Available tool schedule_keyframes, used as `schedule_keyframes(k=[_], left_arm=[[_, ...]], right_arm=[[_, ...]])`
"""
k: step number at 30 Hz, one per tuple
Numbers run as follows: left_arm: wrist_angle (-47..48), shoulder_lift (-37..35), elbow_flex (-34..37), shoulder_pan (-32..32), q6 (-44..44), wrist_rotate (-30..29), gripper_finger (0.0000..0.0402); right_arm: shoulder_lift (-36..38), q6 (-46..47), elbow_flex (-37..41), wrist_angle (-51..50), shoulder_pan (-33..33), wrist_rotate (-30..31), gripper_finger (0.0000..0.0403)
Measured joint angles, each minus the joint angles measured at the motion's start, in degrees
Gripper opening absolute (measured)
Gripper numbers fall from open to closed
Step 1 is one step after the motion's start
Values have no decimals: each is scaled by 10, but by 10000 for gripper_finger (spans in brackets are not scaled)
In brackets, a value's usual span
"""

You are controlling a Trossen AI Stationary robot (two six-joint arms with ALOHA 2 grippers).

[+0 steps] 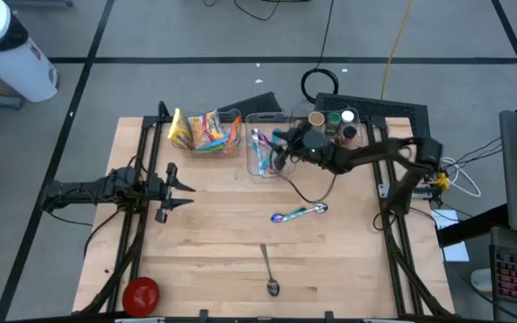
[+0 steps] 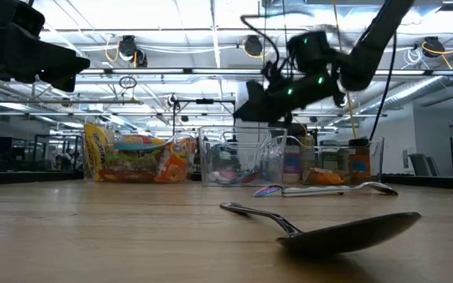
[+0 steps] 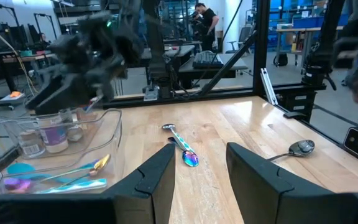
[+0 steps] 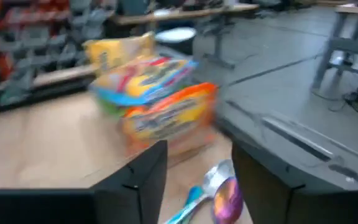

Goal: Pick & Place Food Item
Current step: Put the blue spoon into the middle transparent bin

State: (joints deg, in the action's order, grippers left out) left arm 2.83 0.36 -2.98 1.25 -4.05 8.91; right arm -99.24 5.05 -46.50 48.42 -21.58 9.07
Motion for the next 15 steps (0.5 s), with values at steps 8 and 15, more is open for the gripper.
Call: schedule_keyframes(k=[8,15], left_arm=[[0,0,0,0,0,0,152],[0,0,0,0,0,0,152]], right_arm=[[180,-72,0,-255,129,-1,191],[243,-15,0,-438,257,-1,176]])
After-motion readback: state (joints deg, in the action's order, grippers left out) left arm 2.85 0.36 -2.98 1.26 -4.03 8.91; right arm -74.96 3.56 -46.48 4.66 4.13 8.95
